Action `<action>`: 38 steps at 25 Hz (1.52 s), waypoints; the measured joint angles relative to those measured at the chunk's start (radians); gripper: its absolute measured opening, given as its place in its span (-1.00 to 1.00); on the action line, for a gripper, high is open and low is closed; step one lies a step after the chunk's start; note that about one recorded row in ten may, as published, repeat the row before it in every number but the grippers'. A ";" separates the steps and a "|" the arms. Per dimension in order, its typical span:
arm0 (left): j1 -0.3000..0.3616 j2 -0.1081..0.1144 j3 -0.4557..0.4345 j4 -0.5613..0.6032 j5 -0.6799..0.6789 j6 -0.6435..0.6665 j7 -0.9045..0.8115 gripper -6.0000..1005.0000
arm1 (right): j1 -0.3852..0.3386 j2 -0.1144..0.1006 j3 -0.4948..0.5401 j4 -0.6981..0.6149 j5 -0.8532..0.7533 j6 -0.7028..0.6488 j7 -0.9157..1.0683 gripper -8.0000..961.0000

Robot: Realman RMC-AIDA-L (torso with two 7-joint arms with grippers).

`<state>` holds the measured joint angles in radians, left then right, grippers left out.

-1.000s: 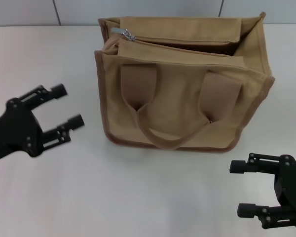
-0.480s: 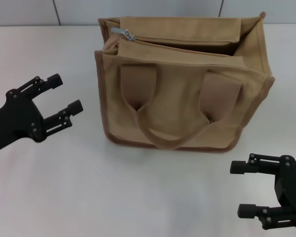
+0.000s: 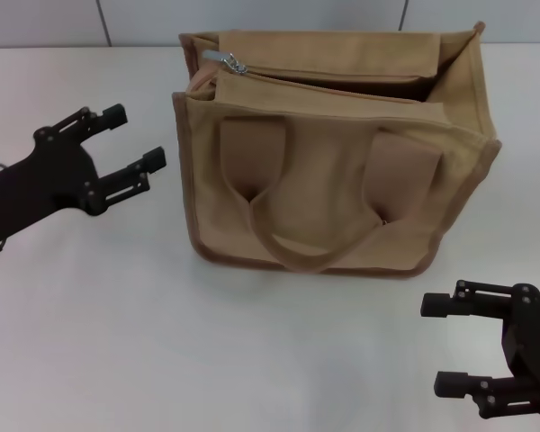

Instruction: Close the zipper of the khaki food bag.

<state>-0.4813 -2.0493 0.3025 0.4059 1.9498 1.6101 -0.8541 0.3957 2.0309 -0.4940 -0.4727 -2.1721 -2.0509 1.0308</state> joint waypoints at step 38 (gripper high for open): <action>-0.107 -0.021 -0.005 -0.035 0.001 -0.080 0.027 -0.39 | 0.008 0.005 0.000 0.003 0.014 -0.013 -0.002 0.64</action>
<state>-0.5880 -2.0699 0.2971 0.3707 1.9507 1.5302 -0.8267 0.4042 2.0361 -0.4939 -0.4693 -2.1582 -2.0641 1.0292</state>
